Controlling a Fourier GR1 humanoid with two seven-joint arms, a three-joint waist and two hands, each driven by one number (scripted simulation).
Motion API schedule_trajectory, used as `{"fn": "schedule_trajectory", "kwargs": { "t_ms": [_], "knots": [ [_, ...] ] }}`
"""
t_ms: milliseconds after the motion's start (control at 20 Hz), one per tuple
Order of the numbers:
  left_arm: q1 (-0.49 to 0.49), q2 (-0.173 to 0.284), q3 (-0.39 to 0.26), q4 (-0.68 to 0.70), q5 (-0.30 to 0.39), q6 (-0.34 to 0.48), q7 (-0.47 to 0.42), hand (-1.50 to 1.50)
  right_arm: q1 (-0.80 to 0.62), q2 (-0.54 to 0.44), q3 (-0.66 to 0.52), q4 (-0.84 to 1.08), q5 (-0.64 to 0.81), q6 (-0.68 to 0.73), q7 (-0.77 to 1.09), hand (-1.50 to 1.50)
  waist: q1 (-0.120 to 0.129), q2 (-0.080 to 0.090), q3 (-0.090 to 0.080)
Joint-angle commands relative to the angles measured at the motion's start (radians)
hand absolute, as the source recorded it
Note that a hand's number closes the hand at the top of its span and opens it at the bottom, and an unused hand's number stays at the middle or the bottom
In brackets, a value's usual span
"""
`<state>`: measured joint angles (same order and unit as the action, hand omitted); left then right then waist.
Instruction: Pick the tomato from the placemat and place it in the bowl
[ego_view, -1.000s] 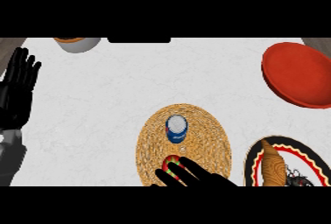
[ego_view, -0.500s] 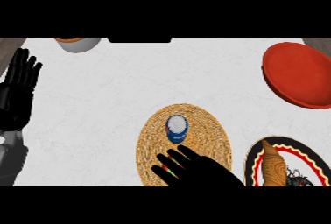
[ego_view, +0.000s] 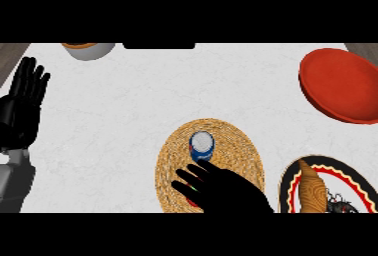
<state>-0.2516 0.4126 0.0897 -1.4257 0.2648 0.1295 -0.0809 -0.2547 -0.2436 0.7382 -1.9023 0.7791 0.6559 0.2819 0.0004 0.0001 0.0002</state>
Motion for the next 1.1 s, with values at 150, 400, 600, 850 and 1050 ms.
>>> {"fn": "schedule_trajectory", "kwargs": {
  "t_ms": [150,400,600,850,1050],
  "knots": [
    [0.038,-0.037,0.022,-0.052,-0.034,-0.008,0.025,0.00,0.001,0.054,0.001,0.034,0.072,0.036,-0.056,-1.50,0.001,-0.001,0.000],
    [-0.026,0.014,0.097,0.035,-0.005,-0.086,0.002,0.00,0.096,0.038,0.077,0.060,0.160,-0.038,-0.078,-1.50,-0.004,0.000,0.000],
    [0.034,-0.026,0.084,-0.093,-0.036,-0.060,0.063,0.00,0.046,0.116,0.023,0.175,0.196,-0.057,-0.124,-1.50,0.002,-0.001,0.000],
    [0.010,-0.090,0.055,-0.044,-0.097,-0.022,0.020,0.00,-0.028,0.133,-0.063,0.286,0.209,-0.037,-0.192,-1.50,0.000,0.000,0.000],
    [0.015,-0.066,0.074,-0.064,-0.085,-0.060,0.061,0.00,0.053,0.114,-0.017,0.344,0.289,-0.144,-0.195,-1.50,0.000,0.000,0.000]
  ]
}}
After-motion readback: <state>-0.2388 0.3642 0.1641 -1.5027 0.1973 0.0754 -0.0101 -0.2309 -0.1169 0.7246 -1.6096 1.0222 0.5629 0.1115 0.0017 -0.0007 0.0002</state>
